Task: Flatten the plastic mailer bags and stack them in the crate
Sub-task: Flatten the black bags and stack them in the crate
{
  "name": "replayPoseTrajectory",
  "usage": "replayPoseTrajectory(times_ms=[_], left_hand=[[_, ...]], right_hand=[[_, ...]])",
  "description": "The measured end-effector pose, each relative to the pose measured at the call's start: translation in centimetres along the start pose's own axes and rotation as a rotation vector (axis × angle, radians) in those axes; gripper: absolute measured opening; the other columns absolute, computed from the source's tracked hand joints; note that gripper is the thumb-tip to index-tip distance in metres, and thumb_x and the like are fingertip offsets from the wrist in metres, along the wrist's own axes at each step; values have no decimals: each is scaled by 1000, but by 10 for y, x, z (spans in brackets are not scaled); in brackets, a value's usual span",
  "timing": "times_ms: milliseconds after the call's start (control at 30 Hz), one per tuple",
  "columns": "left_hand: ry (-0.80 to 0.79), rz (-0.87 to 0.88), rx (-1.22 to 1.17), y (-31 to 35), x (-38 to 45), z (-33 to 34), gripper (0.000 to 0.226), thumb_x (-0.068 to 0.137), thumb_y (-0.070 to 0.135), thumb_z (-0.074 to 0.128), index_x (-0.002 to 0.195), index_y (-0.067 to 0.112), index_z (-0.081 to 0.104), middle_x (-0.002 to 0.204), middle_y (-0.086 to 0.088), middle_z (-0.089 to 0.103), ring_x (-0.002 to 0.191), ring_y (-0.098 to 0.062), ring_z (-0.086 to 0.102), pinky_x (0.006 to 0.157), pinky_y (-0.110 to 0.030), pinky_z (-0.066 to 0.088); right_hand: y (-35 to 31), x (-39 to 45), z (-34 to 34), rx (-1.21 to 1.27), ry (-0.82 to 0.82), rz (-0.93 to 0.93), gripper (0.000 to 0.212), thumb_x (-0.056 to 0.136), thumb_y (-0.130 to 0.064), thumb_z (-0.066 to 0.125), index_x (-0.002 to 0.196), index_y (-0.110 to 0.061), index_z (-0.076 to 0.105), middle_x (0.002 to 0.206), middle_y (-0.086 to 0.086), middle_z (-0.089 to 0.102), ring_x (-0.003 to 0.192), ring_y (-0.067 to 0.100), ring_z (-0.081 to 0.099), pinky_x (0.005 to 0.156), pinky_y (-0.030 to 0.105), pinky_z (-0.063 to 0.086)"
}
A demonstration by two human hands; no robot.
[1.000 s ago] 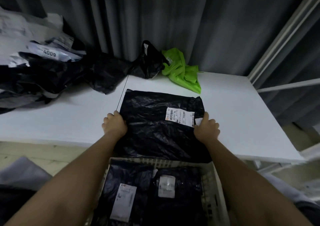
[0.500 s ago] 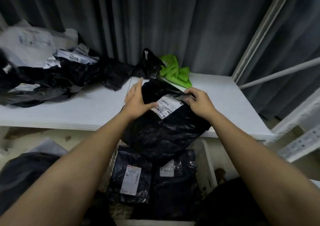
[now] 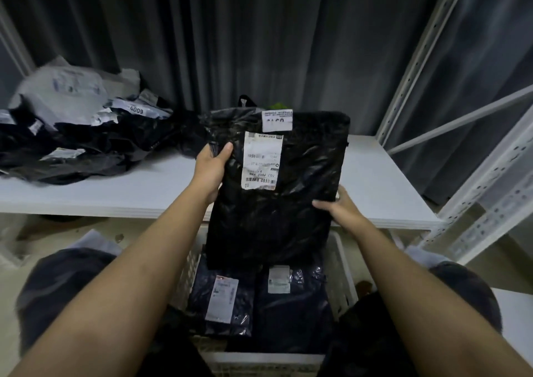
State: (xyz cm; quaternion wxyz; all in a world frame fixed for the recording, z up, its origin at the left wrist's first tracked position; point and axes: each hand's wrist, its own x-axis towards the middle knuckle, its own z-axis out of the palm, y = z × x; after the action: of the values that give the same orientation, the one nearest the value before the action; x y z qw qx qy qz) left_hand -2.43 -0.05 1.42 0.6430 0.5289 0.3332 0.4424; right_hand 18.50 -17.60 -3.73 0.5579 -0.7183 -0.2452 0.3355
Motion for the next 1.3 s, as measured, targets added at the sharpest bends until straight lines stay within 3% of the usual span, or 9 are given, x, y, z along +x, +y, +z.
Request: replayPoseTrajectory(times_ms=[100, 333, 433, 600, 800, 867, 1100, 1200, 1300], left_hand=[[54, -87, 78, -10, 2, -12, 24, 98, 23, 51, 121, 16, 55, 115, -3, 66, 106, -21, 62, 90, -35, 51], [-194, -462, 714, -57, -17, -41, 46, 86, 7, 51, 120, 12, 21, 98, -10, 50, 84, -22, 53, 65, -32, 48], [-306, -403, 891, -91, -25, -45, 57, 83, 11, 62, 128, 7, 27, 120, -9, 51, 106, -25, 53, 88, -33, 47], [-299, -436, 1067, -151, -41, -52, 56, 85, 8, 65, 133, -3, 38, 128, -20, 53, 118, -34, 51, 95, -36, 42], [-416, -469, 1292, -209, -24, -67, 40, 90, 25, 58, 128, 13, 49, 117, -15, 60, 102, -33, 58, 81, -38, 49], [-454, -500, 1358, -230, -14, -67, 26, 93, 21, 52, 117, 12, 54, 110, -15, 62, 93, -33, 59, 76, -39, 50], [-510, -493, 1609, -267, -14, -29, 29, 99, 16, 42, 124, 3, 51, 120, -15, 61, 109, -31, 59, 84, -38, 48], [-857, -156, 1700, -278, -17, -13, 52, 96, 43, 49, 134, 9, 40, 134, -14, 46, 122, -31, 45, 90, -40, 44], [-1200, -100, 1659, -294, -20, -12, 105, 76, 69, 59, 153, 21, 4, 157, -14, 6, 143, -35, 10, 108, -59, 21]], right_hand=[[14, -1, 11, -149, 69, -30, 29, 88, 1, 61, 117, 0, 60, 120, 16, 63, 111, 29, 60, 100, 41, 46], [50, 5, 9, -360, 50, 105, 18, 91, -7, 59, 108, -5, 65, 109, 13, 66, 102, 29, 62, 94, 44, 49], [77, 3, 7, -448, 43, 144, 21, 88, -7, 62, 109, -8, 67, 113, 11, 67, 104, 27, 62, 91, 39, 50], [121, -11, 6, -629, 15, 233, 34, 92, -13, 60, 123, -1, 58, 119, 18, 61, 109, 35, 57, 78, 31, 42], [169, -3, 1, -812, -109, 357, 18, 95, -15, 51, 78, -9, 52, 81, 10, 53, 74, 28, 53, 72, 34, 44], [183, 4, 1, -924, -133, 417, 9, 96, -15, 49, 92, -9, 54, 93, 14, 56, 92, 34, 58, 80, 39, 47], [193, 34, -2, -1306, -419, 554, 44, 100, -12, 44, 140, 0, 31, 138, 17, 47, 124, 31, 49, 97, 38, 44], [190, 46, 14, -1555, -424, 409, 58, 97, -15, 49, 146, -8, 20, 139, 15, 43, 125, 30, 47, 90, 37, 47], [199, 58, 30, -1710, -622, 9, 89, 83, -50, 66, 147, -13, 17, 148, 17, 23, 134, 37, 27, 101, 46, 37]])
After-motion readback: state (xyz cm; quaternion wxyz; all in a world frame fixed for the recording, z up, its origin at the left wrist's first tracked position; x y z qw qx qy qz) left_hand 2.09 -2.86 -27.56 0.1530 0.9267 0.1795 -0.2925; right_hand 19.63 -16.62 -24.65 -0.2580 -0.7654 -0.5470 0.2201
